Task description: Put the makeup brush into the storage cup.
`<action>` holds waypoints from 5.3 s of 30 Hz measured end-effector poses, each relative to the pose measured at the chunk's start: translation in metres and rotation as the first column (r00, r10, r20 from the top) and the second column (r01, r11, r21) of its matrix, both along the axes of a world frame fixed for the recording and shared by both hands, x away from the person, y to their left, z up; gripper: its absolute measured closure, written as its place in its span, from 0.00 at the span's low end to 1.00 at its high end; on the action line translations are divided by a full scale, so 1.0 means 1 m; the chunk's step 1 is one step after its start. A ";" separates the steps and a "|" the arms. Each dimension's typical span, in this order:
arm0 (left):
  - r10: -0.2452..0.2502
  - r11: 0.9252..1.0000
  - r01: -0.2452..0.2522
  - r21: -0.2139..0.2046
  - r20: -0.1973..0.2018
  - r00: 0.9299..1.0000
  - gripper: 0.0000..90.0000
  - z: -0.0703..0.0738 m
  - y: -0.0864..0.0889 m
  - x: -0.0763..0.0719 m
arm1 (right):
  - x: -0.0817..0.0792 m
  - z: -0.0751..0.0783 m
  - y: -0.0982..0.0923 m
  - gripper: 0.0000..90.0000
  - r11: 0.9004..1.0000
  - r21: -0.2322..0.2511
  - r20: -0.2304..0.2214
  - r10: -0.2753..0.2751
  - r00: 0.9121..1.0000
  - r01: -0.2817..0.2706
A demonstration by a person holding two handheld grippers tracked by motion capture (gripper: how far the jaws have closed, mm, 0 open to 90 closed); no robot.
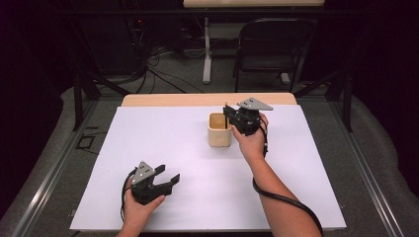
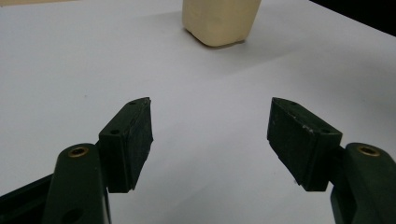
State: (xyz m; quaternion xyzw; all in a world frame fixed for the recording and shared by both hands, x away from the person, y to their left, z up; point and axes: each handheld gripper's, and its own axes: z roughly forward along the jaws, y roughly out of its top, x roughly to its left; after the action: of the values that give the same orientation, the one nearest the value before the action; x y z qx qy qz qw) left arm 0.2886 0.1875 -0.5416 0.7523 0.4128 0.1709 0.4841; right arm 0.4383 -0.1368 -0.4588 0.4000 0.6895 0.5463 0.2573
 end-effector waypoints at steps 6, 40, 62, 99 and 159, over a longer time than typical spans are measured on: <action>0.001 1.000 -0.001 0.000 0.001 1.000 0.35 0.000 0.000 0.000 | 0.000 -0.004 0.000 0.93 1.000 -0.002 -0.007 -0.003 1.000 0.003; 0.001 1.000 -0.001 0.000 0.008 1.000 0.36 0.000 0.001 0.000 | 0.004 -0.023 0.001 0.93 0.999 -0.046 -0.046 -0.012 0.999 0.010; 0.001 1.000 -0.001 -0.001 0.006 1.000 0.37 0.001 0.002 0.001 | 0.003 -0.026 0.002 0.93 0.998 -0.069 -0.043 -0.004 0.999 0.001; 0.007 1.000 -0.007 -0.010 0.007 1.000 0.37 0.001 0.002 0.001 | 0.000 -0.031 0.010 0.44 0.995 -0.086 -0.067 0.043 0.997 -0.049; 0.008 1.000 -0.008 -0.006 0.015 1.000 0.36 0.004 0.003 0.001 | -0.028 -0.013 0.006 0.36 0.982 -0.143 -0.076 0.109 0.991 -0.119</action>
State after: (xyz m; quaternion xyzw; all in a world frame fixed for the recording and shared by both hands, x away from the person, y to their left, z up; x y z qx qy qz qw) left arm 0.2897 0.1904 -0.5379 0.7480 0.4127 0.1771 0.4886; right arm 0.4100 -0.1310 -0.4717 0.3579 0.7582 0.4937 0.2307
